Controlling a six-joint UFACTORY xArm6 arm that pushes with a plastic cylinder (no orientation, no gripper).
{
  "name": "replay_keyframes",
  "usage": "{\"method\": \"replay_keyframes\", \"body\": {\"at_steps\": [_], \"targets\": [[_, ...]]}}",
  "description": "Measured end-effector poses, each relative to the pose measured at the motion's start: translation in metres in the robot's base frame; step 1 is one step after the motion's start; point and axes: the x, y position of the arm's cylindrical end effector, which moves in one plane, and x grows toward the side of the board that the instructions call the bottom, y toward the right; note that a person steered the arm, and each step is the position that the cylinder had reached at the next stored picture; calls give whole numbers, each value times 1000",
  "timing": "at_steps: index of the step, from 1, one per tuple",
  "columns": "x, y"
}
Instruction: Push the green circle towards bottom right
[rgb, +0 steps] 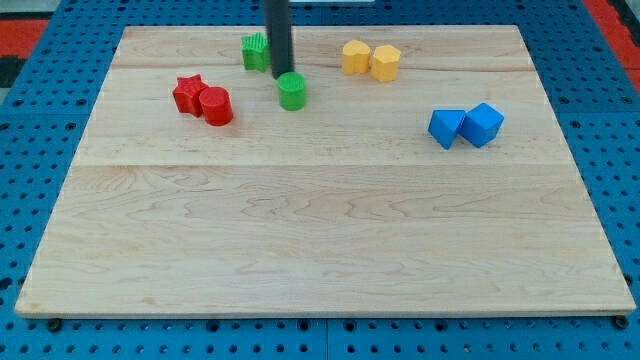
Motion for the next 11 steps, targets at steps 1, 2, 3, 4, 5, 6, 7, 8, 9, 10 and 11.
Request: {"method": "replay_keyframes", "body": {"at_steps": [1, 2, 3, 4, 5, 6, 7, 8, 9, 10, 11], "targets": [[51, 2], [88, -2], [124, 22], [174, 62], [226, 91], [239, 135], [211, 132], [228, 166], [272, 189], [224, 122], [157, 55]]}}
